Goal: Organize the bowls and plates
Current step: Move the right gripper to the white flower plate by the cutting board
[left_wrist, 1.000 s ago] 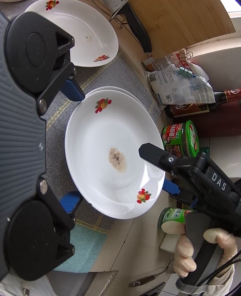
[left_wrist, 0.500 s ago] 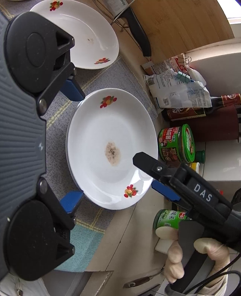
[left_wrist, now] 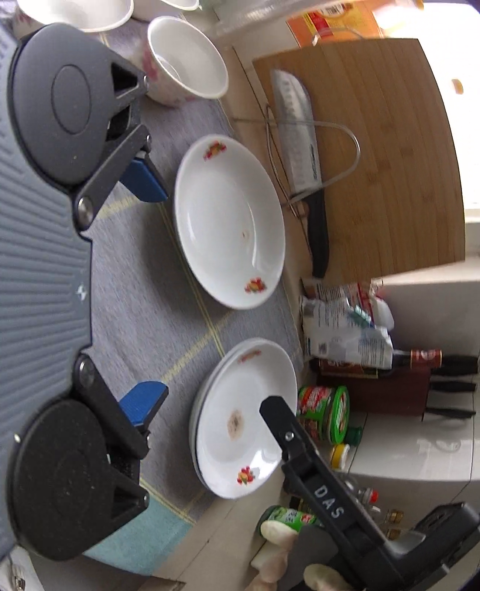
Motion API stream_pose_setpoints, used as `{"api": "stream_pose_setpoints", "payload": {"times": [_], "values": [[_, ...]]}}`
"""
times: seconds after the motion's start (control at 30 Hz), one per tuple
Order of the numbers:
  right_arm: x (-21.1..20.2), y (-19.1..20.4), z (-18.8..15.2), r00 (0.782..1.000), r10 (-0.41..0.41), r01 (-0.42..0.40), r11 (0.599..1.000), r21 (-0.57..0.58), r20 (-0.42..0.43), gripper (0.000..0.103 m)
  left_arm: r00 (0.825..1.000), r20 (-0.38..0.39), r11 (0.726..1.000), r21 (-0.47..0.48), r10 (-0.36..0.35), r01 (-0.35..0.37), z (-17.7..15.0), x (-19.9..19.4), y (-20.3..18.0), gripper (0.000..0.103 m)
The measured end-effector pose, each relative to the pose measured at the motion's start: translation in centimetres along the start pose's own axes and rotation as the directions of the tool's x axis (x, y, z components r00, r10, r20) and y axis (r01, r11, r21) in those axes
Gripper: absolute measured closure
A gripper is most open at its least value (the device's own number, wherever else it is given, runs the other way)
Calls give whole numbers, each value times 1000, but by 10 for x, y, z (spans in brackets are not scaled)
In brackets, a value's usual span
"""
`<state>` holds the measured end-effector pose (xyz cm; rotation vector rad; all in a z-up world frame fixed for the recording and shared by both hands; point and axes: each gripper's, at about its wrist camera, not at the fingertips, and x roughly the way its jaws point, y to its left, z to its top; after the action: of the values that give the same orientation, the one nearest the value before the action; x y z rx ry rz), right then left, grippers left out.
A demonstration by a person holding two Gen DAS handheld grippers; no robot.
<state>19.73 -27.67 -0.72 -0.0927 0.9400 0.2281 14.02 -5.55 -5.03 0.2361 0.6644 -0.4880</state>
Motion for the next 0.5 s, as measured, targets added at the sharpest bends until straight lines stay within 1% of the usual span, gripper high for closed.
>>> {"api": "stream_pose_setpoints", "payload": {"times": [0.07, 0.17, 0.3, 0.5], "values": [[3, 18, -1, 1000, -8, 8, 1000, 4, 15, 0, 999, -3, 999, -25, 37, -37, -9, -6, 16, 1], [11, 42, -4, 1000, 6, -7, 999, 38, 14, 0, 998, -16, 997, -56, 55, -56, -21, -13, 38, 1], [19, 71, -9, 1000, 11, -12, 997, 73, 3, 0, 997, -31, 996, -40, 74, -75, -35, -16, 53, 1], [25, 90, -11, 1000, -9, 10, 997, 71, -4, 0, 997, -51, 996, -62, 53, -56, -46, -12, 59, 1]]}}
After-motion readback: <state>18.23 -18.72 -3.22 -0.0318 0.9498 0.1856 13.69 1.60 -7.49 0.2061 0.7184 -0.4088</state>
